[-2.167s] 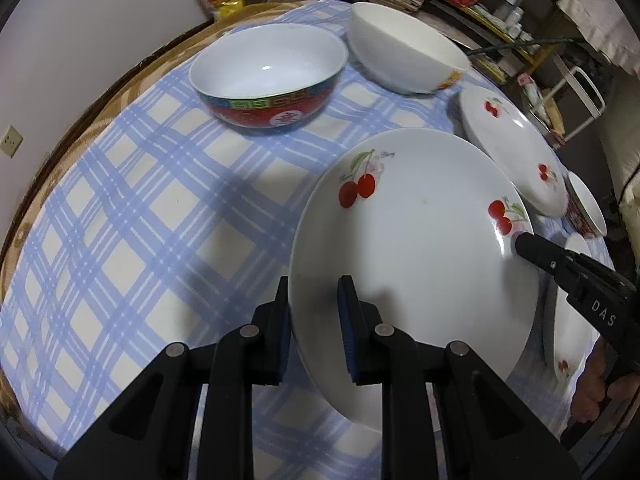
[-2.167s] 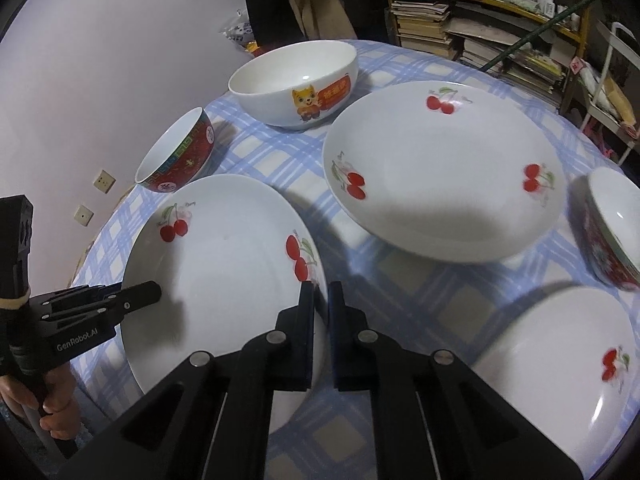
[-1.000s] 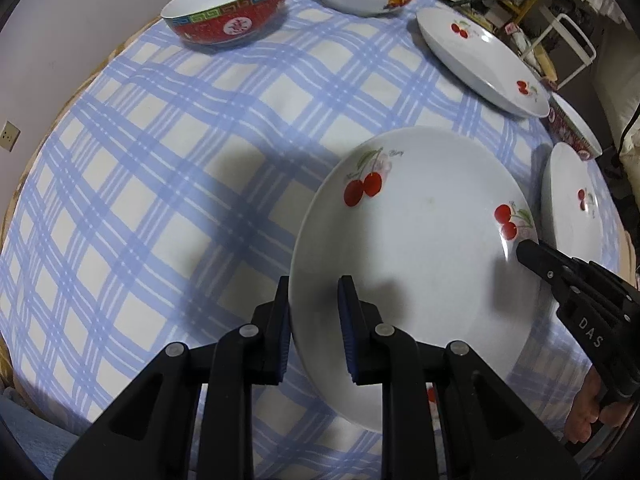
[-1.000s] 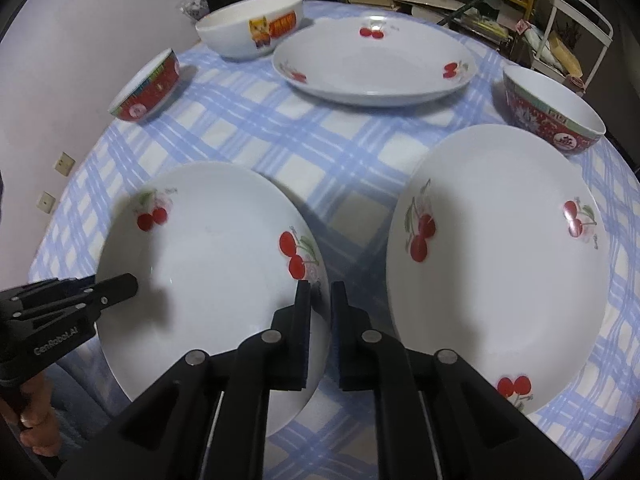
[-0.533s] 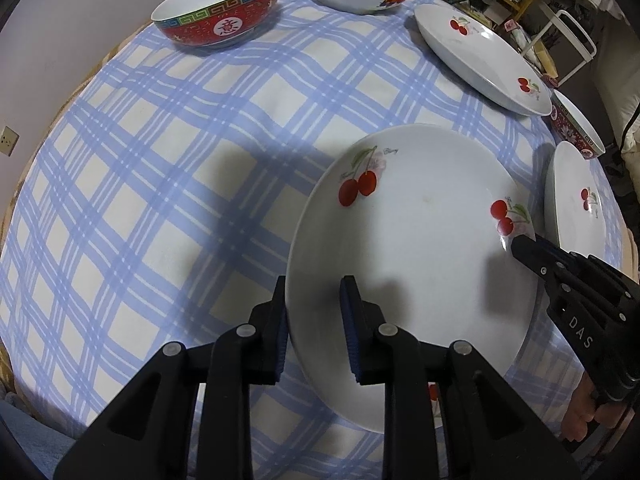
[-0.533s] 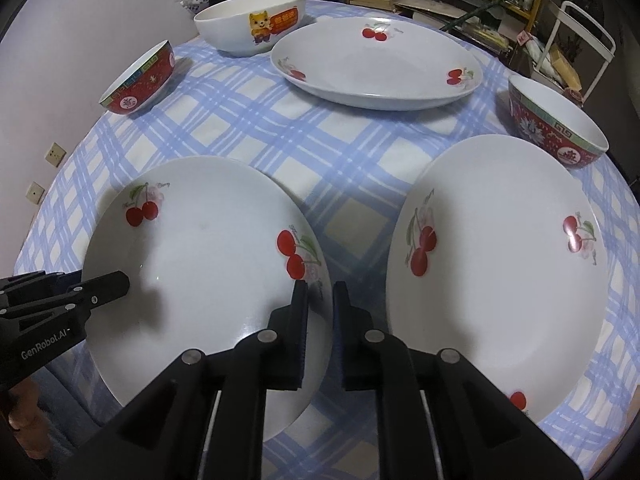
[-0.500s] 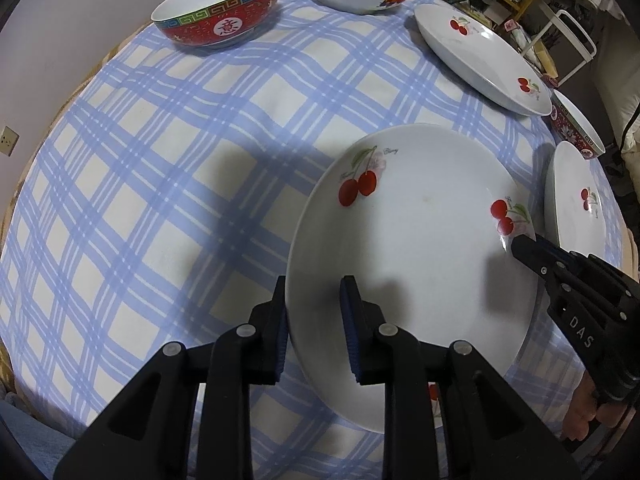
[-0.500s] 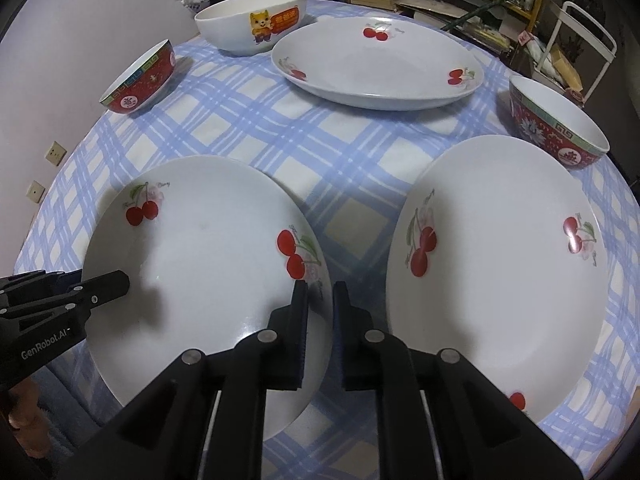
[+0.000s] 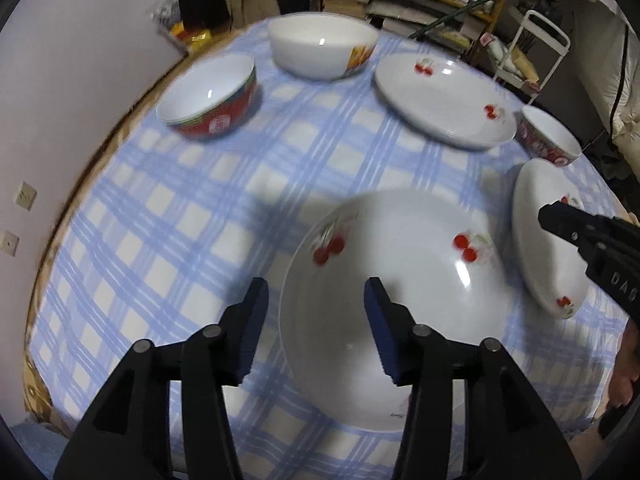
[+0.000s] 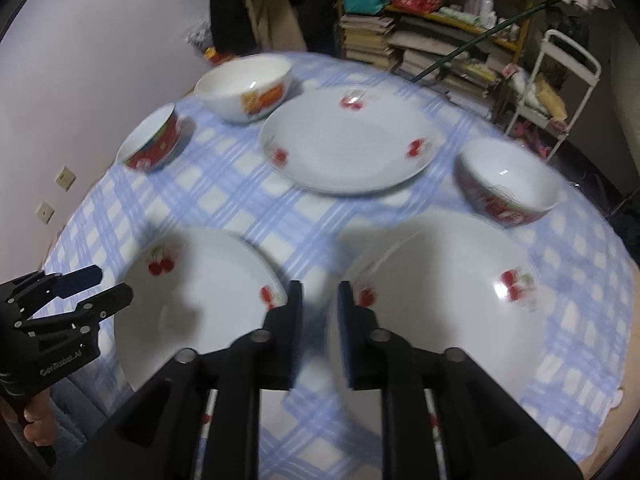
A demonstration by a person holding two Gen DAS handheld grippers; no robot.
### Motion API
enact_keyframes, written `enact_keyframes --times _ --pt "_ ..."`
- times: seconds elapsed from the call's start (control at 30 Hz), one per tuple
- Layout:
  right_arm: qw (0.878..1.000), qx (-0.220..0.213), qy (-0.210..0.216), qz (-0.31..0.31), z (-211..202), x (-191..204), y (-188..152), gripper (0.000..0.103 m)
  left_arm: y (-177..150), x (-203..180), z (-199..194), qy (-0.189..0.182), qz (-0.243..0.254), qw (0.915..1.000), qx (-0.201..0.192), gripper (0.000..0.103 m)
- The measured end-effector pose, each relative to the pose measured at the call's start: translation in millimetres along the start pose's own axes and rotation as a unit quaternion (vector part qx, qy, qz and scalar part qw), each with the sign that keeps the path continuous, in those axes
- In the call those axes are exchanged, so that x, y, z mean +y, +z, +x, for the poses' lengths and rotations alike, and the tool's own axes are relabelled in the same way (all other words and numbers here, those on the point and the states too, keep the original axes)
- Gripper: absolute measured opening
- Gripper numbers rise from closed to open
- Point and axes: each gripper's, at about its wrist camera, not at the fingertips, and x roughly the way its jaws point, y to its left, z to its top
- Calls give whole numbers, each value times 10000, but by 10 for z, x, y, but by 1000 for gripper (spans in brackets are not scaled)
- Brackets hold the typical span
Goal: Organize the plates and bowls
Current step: 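Lower both plates onto the table and open both tools, then grasp a large cherry plate rim with the left tool while the right tool grasps another plate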
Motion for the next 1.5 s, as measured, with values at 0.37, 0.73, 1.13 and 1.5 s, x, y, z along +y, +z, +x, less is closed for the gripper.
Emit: enact_keyframes --times 0.37,0.73,1.13,1.5 --pt "9963 -694 -478 139 -629 -663 69 103 458 -371 -216 123 235 9993 -271 92" --pt "9938 -644 -574 698 -762 -1291 -43 103 668 -1043 -263 -242 811 9956 -408 92" --pt "9916 -51 -517 1188 -377 -1655 -331 101 588 -1499 159 -497 1076 9929 4 92" --pt "9878 662 -364 1361 3 -1851 -487 78 505 -1719 467 -692 1247 9889 422 84"
